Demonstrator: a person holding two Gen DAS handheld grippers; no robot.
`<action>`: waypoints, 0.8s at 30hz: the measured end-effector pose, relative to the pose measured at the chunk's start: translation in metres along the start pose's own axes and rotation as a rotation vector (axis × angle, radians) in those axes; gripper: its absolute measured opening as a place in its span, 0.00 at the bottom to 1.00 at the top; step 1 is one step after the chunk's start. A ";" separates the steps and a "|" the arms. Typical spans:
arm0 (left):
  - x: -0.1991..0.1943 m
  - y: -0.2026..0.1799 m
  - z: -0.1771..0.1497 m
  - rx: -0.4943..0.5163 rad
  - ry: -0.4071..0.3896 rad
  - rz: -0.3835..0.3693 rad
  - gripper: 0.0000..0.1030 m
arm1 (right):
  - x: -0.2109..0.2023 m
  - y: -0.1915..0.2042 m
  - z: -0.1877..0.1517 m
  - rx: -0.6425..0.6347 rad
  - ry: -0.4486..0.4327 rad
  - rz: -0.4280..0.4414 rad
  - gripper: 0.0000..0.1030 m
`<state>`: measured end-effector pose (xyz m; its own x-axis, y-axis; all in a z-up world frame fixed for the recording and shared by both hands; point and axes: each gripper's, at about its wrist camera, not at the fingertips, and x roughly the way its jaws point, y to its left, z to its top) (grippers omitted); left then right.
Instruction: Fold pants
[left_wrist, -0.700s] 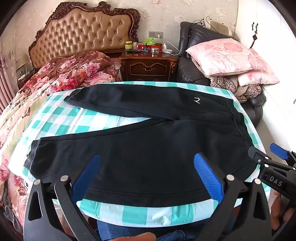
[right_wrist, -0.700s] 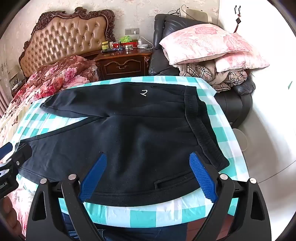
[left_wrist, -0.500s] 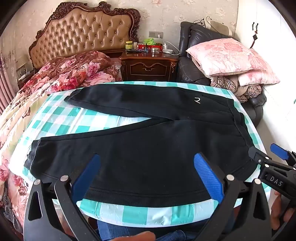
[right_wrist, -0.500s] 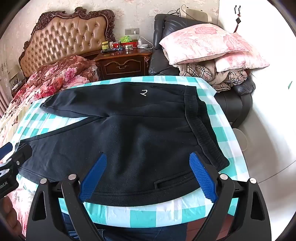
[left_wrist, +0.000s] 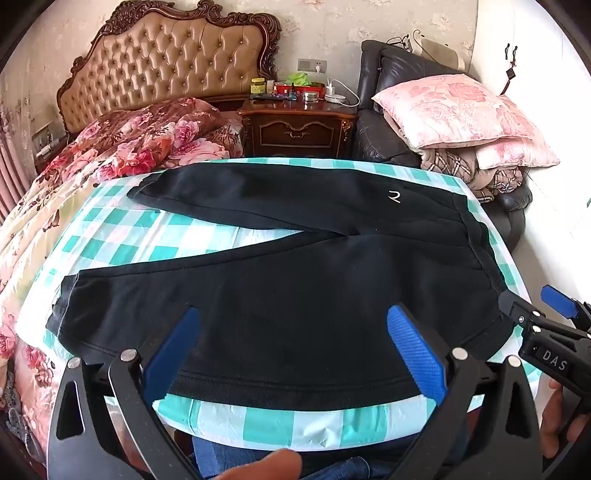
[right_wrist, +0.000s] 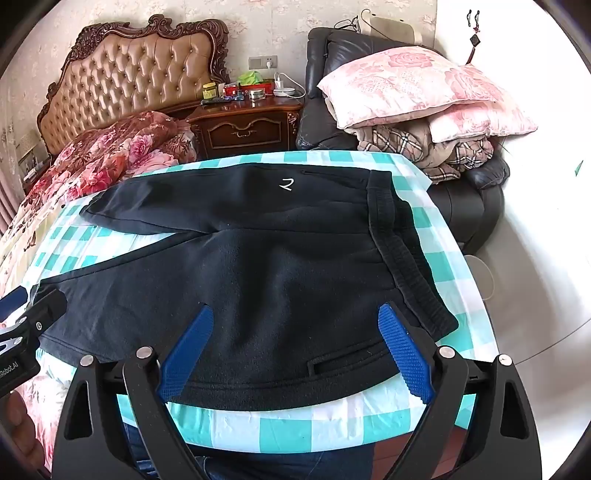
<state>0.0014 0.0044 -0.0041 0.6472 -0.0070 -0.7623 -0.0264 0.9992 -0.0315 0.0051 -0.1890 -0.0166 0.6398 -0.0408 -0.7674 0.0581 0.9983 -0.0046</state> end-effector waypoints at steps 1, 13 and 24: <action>0.000 0.000 0.000 0.000 0.000 0.002 0.98 | 0.000 0.000 0.000 0.000 0.000 0.000 0.85; 0.003 0.000 0.000 0.001 0.002 0.004 0.98 | -0.001 0.000 0.000 0.000 0.000 0.000 0.85; 0.003 0.000 -0.001 -0.002 0.003 0.004 0.98 | 0.000 0.000 -0.001 0.002 0.000 0.000 0.85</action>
<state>0.0031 0.0048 -0.0070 0.6448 -0.0032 -0.7643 -0.0305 0.9991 -0.0299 0.0044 -0.1892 -0.0168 0.6399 -0.0409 -0.7673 0.0595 0.9982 -0.0035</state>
